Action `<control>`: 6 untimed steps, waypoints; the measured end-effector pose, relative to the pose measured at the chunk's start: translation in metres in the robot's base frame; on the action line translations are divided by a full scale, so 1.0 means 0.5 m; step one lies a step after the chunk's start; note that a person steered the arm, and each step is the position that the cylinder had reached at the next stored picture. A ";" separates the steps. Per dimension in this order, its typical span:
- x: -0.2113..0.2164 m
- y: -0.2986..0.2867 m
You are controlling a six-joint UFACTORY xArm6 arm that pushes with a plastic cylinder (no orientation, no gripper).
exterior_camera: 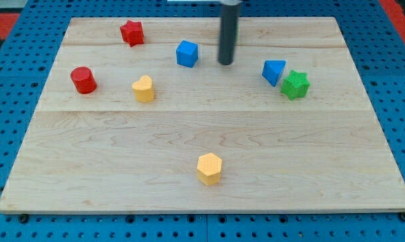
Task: Move the yellow heart to the bottom left of the board
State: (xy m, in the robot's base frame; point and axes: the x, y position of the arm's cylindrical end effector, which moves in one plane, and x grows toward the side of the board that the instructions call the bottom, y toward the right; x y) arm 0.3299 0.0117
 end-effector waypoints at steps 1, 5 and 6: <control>0.057 -0.131; 0.168 -0.632; 0.157 -0.632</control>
